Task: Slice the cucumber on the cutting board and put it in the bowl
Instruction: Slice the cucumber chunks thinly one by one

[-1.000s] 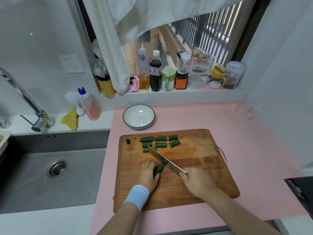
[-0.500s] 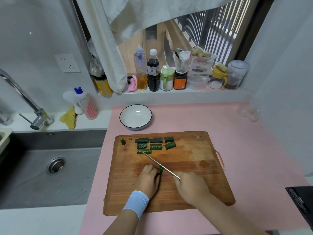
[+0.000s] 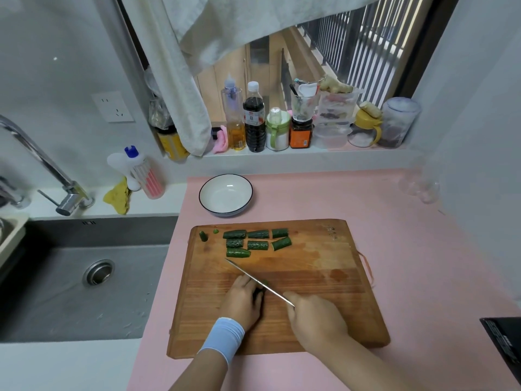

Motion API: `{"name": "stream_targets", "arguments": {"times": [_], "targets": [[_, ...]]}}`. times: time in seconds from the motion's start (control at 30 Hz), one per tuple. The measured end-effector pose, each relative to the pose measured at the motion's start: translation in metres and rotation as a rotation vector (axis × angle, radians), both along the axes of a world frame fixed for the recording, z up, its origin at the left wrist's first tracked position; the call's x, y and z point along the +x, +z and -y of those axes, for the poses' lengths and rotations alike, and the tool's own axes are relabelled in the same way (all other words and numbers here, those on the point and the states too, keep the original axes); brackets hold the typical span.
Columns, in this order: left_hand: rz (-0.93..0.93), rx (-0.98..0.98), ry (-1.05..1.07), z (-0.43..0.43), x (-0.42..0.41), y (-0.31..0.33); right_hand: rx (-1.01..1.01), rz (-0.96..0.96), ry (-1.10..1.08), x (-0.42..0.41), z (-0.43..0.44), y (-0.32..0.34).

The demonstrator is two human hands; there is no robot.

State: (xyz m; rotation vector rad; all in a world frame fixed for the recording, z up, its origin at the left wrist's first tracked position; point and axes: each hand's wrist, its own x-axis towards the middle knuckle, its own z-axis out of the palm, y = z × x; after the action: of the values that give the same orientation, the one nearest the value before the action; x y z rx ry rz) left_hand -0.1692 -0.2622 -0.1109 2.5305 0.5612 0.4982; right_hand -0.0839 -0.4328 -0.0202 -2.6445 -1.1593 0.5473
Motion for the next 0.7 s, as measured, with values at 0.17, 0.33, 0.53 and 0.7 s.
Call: {"name": "stream_targets", "arguments": {"times": [0.17,0.33,0.53,0.7], "targets": [[-0.029,-0.005,0.005,-0.0005,0.0004,-0.0006,0.008,0.008,0.007,0.0001,0.0033,0.0015],[-0.018,-0.003,0.018,0.0001,0.0008,0.0003,0.001,0.012,0.006,0.0003,0.0042,0.0018],[-0.003,-0.013,0.024,0.0,0.0008,-0.0021,-0.011,0.002,0.01,0.0035,0.0038,-0.0024],[0.001,-0.028,0.02,-0.0003,0.0001,-0.0065,-0.006,-0.056,-0.001,0.0084,-0.0032,-0.0057]]}}
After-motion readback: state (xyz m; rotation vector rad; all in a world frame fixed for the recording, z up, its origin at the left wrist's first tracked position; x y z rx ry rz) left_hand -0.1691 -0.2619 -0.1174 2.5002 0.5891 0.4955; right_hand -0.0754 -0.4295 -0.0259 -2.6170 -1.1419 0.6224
